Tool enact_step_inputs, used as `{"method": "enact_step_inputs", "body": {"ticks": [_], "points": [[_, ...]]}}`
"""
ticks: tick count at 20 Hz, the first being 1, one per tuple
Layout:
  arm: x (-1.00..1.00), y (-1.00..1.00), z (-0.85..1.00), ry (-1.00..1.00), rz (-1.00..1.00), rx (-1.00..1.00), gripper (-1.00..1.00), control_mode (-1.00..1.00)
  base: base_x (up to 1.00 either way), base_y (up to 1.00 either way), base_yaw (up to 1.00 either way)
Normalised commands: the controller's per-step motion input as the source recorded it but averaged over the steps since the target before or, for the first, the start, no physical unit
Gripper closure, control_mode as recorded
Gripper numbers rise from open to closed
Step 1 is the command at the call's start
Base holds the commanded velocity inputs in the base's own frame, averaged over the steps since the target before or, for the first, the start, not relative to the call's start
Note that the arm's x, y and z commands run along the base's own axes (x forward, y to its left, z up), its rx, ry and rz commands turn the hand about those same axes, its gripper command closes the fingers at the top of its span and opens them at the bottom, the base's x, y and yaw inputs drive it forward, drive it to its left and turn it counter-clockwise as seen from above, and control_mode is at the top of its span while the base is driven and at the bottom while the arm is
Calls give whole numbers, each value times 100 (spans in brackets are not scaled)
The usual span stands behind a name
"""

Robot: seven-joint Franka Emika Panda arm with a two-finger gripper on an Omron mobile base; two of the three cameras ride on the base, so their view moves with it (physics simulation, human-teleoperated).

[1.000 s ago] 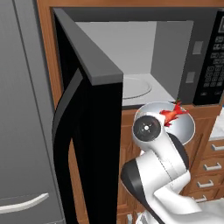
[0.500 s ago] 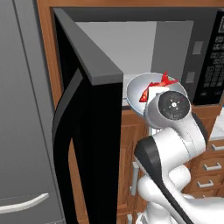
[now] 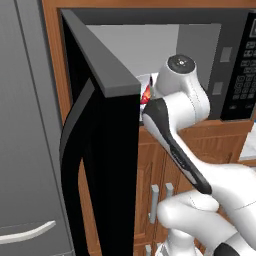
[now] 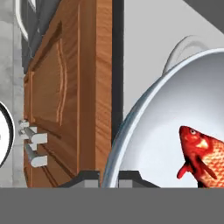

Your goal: Remove the tangerine from the bowl and place it on the small plate. Then place the bowl with only the fish in the microwave, close the door, and press the start button to microwave the fish.

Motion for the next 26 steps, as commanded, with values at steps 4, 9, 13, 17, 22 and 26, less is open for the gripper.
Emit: {"method": "enact_step_inputs", "body": {"ticks": [4,9,13,17,22,26], "points": [[98,16,-6,12,8,-1,100,-100,0,0,0],[80,6,-33,5,3,-3,100,-100,0,0,0],[36,3,-44,3,0,-2,100,-100,0,0,0],[8,4,-39,0,0,-2,-100,-100,0,0,0],[-56,0,0,-30,0,-4,-100,-100,0,0,0],[-95,0,1,-43,0,-7,-100,-100,0,0,0]]}}
